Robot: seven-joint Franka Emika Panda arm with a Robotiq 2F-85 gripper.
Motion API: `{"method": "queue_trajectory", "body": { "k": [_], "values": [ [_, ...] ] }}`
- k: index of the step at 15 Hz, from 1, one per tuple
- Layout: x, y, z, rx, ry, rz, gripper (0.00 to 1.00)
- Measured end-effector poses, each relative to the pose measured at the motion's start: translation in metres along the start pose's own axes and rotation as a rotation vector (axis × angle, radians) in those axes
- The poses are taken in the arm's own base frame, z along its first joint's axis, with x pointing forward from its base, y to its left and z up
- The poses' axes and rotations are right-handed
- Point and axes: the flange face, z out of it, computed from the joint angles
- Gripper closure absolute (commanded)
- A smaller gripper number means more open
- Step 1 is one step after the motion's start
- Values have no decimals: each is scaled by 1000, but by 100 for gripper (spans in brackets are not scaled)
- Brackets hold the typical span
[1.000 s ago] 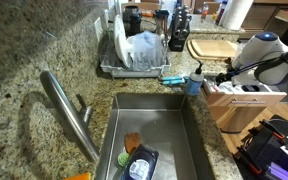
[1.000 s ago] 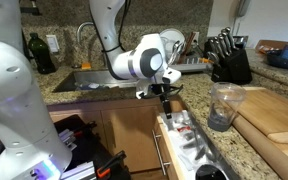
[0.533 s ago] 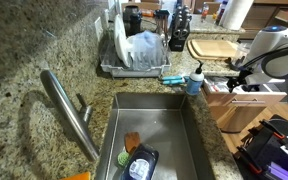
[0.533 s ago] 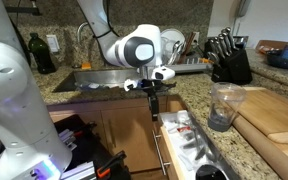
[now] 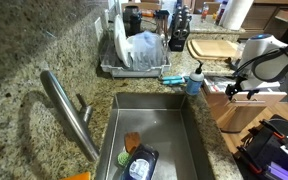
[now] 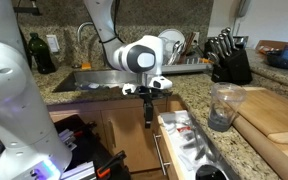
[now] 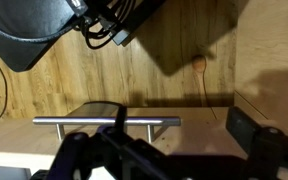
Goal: Close the drawer
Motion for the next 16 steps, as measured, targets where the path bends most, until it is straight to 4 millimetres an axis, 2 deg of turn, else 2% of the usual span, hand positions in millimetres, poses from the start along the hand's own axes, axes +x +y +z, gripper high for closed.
{"method": "queue_trajectory", "body": {
  "k": [2, 6, 11, 16],
  "values": [
    [2, -3, 8, -11, -10, -4, 0],
    [5, -4, 2, 0, 12, 3, 0],
    [30, -5, 23, -24, -2, 61, 0],
    [35, -7, 28, -31, 0, 73, 0]
  ]
}}
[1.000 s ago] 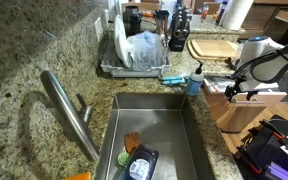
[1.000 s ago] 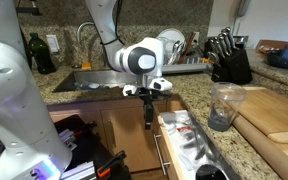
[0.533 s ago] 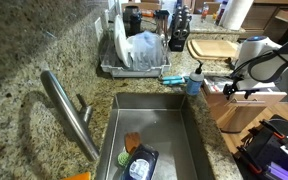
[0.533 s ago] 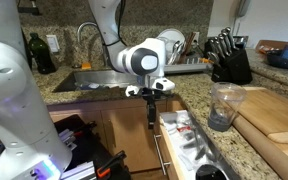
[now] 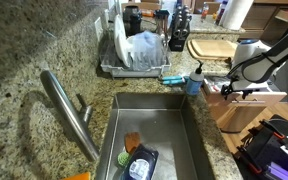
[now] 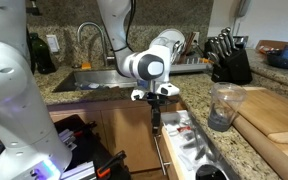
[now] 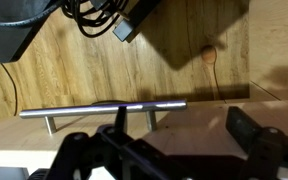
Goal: Close the drawer
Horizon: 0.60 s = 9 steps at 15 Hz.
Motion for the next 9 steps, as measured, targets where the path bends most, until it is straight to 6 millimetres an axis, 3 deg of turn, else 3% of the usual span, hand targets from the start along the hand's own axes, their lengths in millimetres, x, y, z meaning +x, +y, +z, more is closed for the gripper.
{"method": "queue_trajectory", "body": {
  "k": [3, 9],
  "values": [
    [8, 1, 1, 20, 19, 42, 0],
    [44, -1, 3, 98, 124, 120, 0]
  ]
}}
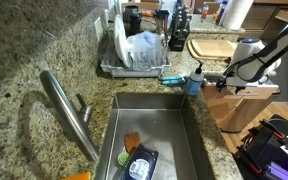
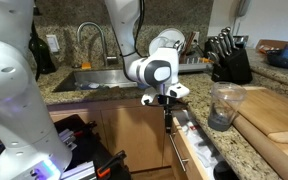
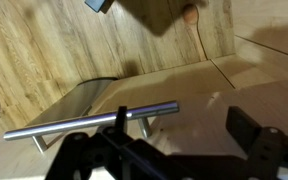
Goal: Close the drawer
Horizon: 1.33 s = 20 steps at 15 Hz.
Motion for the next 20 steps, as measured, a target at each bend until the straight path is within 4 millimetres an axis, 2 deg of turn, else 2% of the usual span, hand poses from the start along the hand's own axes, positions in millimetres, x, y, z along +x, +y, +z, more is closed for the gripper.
{"method": "queue_trajectory", "body": {
  "k": [5, 11, 17, 20],
  "values": [
    [17, -9, -1, 105, 104, 94, 0],
    [33, -8, -12, 224, 231, 218, 0],
    [34, -7, -12, 233, 242, 233, 0],
    [27, -1, 0, 149, 137, 203, 0]
  ]
}}
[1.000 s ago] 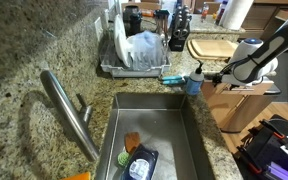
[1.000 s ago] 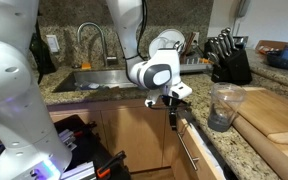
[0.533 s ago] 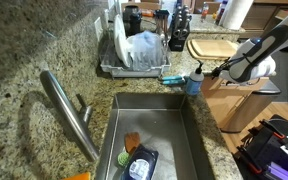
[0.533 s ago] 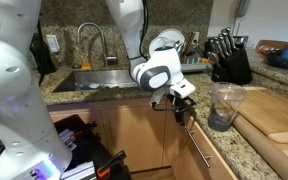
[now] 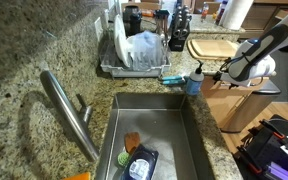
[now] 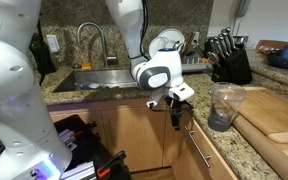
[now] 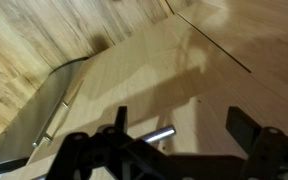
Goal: Close the drawer
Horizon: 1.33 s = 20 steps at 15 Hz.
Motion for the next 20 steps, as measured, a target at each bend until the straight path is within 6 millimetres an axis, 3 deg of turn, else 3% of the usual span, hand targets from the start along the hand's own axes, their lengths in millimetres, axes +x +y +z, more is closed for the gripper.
{"method": "queue_trajectory", "body": {
  "k": [6, 10, 14, 20],
  "values": [
    [5, 18, 11, -84, -12, 4, 0],
    [10, 2, 3, 30, 115, 7, 0],
    [4, 4, 14, 116, 235, -4, 0],
    [2, 2, 15, 113, 244, -23, 0]
  ]
}}
